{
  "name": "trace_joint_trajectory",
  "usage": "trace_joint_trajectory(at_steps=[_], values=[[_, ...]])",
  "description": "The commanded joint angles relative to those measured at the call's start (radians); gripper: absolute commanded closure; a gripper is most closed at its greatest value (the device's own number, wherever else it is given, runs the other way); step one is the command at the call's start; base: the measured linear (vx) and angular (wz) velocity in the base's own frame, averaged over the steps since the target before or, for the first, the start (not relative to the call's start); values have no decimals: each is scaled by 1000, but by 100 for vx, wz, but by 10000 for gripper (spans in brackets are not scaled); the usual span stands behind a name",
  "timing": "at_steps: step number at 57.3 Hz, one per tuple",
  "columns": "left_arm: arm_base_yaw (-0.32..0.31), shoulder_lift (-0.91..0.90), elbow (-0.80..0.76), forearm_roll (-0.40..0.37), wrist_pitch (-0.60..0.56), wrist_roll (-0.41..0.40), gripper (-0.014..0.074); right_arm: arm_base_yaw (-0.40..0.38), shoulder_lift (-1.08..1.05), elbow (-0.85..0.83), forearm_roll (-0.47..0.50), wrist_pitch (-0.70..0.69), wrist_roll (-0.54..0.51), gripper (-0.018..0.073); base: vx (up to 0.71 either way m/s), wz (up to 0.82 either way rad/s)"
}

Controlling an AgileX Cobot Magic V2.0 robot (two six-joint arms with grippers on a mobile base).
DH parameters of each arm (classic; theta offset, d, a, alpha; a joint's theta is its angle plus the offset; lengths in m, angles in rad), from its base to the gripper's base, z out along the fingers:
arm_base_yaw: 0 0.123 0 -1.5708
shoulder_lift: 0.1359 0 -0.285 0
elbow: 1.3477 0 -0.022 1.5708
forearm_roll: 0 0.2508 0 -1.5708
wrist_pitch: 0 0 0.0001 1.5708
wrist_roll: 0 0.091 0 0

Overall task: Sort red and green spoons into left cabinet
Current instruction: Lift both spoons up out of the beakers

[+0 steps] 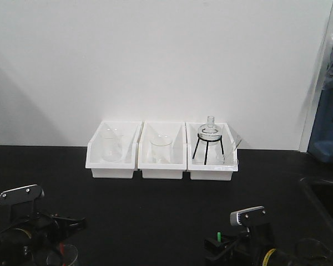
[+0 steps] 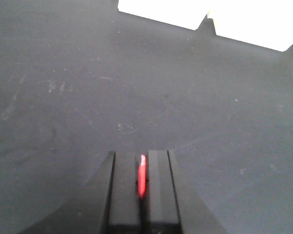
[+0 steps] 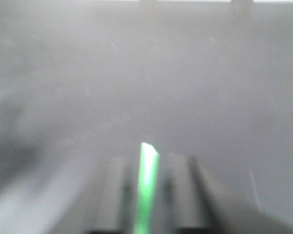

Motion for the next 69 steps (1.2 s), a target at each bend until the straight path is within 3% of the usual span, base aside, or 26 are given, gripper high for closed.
trace_joint_trajectory(at_steps=[1, 13, 22, 34, 39, 55, 63, 69], values=[[-1, -44, -29, 0, -76, 8, 603, -1, -43, -25, 16, -116, -10, 449, 0, 0], [-1, -44, -29, 0, -76, 10, 603, -4, -44, -25, 16, -116, -9, 571, 0, 0], [-1, -56, -29, 2, -75, 12, 603, -4, -78, -25, 15, -109, -6, 570, 0, 0], [-1, -145, -29, 0, -68, 152, 603, -4, -190, -25, 12, 0, -7, 568, 0, 0], [-1, -205, -29, 0, -45, 201, 603, -4, -253, -25, 7, 57, -6, 568, 0, 0], [-1, -461, -28, 0, -10, 210, 603, -4, -495, -22, 4, 111, 104, 568, 0, 0], [-1, -619, -25, 1, 61, 230, 603, -4, -634, -22, -62, 247, 106, 565, 0, 0], [-1, -721, -25, 1, 176, 249, 603, 11, -740, 3, -122, 353, 141, 565, 0, 0]])
